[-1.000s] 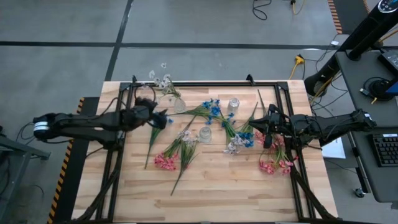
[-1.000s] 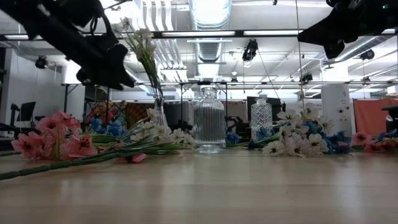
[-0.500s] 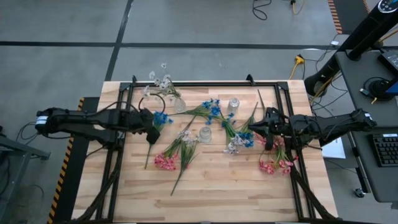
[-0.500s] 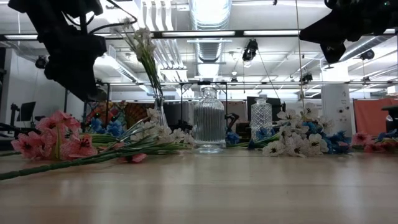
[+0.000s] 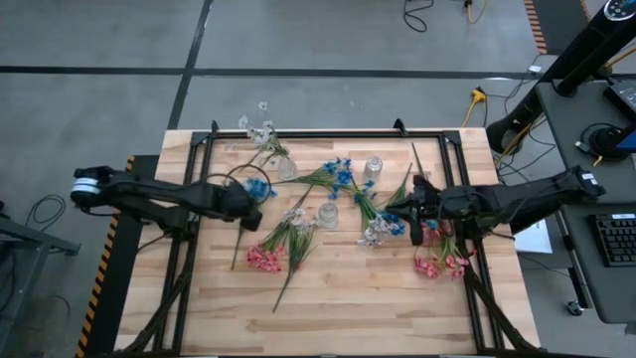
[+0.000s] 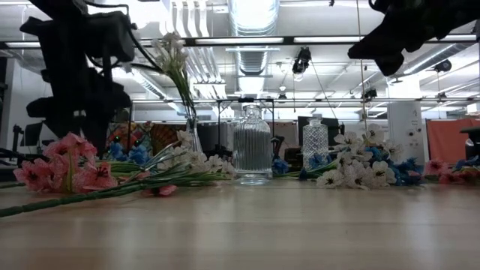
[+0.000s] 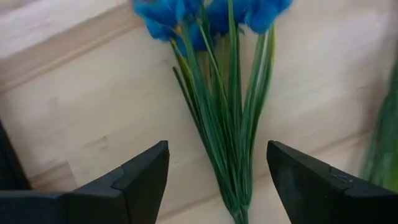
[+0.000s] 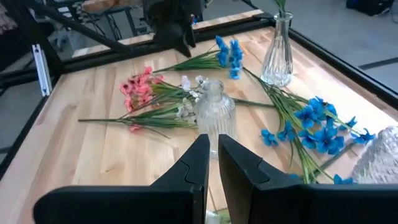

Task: Sort flowers into vase by color
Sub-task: Put the left blue flower into the middle transparent vase

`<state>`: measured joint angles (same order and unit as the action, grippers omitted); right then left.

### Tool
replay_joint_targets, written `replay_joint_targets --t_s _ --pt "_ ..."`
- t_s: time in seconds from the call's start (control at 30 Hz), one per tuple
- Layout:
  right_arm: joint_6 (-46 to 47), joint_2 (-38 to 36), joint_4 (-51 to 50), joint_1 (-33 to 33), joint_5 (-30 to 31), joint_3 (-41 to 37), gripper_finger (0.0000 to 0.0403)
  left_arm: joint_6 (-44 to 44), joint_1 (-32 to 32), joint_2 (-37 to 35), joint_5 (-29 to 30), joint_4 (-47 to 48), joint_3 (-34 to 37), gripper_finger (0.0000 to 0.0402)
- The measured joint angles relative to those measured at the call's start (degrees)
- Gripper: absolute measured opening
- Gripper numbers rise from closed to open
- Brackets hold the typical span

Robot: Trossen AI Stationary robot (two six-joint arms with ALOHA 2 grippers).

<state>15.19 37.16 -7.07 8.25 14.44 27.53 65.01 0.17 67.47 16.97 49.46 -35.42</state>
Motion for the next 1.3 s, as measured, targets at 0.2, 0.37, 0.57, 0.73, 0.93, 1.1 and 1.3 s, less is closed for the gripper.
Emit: replay_joint_targets --t_s 0.2,0.37,0.57,0.73,0.93,1.1,1.3 --pt "-0.14 4.07 -0.36 0.00 -0.09 1.59 0.0028 0.07 -2.15 5.60 -0.01 -1.11 -1.11 0.0254" --pt "0.59 6.28 -3.00 0.00 -0.50 2.75 0.0028 0.54 -3.52 9.06 0.07 -3.15 -0.94 0.0246" --pt "0.76 6.04 -3.18 0.02 -1.38 3.01 0.0028 1.82 -3.94 11.92 0.57 -3.65 -0.90 0.0190" --pt "0.85 4.80 -3.08 0.02 -1.38 3.06 0.0028 2.98 -4.05 13.52 0.51 -3.95 -0.72 0.0116" --pt "0.88 4.31 -3.27 0.02 -1.44 3.06 0.0028 3.84 -4.50 13.32 0.11 -3.82 -0.57 0.0035" --pt "0.81 4.24 -3.28 0.02 -1.51 3.06 0.0028 3.94 -4.75 10.91 -0.54 -2.55 -0.55 0.0007" --pt "0.76 4.24 -3.31 0.02 -1.55 3.06 0.0028 3.96 -5.78 6.44 -1.60 1.10 -0.60 0.0014"
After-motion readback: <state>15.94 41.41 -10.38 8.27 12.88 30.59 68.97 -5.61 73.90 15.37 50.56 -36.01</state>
